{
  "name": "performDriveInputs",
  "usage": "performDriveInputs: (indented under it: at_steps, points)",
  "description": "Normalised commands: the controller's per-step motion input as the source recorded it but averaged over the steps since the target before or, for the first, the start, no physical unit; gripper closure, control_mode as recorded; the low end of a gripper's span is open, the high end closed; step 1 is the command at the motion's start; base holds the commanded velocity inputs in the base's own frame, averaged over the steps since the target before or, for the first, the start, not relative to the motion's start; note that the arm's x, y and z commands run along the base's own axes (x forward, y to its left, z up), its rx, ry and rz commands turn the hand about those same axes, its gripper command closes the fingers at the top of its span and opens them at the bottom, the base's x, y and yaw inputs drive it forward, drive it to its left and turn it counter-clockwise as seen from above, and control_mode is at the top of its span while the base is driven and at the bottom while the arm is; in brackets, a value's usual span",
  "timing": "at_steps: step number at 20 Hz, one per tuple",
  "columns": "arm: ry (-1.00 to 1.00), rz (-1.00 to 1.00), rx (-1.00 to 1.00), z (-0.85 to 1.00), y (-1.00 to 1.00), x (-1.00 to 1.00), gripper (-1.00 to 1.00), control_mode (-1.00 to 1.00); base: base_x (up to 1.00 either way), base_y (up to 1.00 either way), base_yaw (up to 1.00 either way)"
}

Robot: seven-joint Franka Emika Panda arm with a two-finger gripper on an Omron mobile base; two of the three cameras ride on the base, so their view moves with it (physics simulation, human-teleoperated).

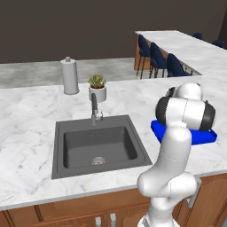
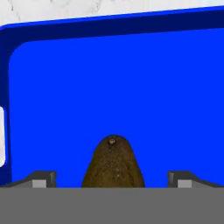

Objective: Pick up all produce items and place them in the sink. Turn on the sink faucet to wash them. Then turn the sink off and put them in the tray.

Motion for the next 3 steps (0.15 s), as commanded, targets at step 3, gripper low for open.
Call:
performDriveInputs:
  at_steps: [3]
  points:
    - [0.0,0.0,0.0,0.51,0.09,-0.17,-1.0,-1.0,0.0,0.0,0.0]
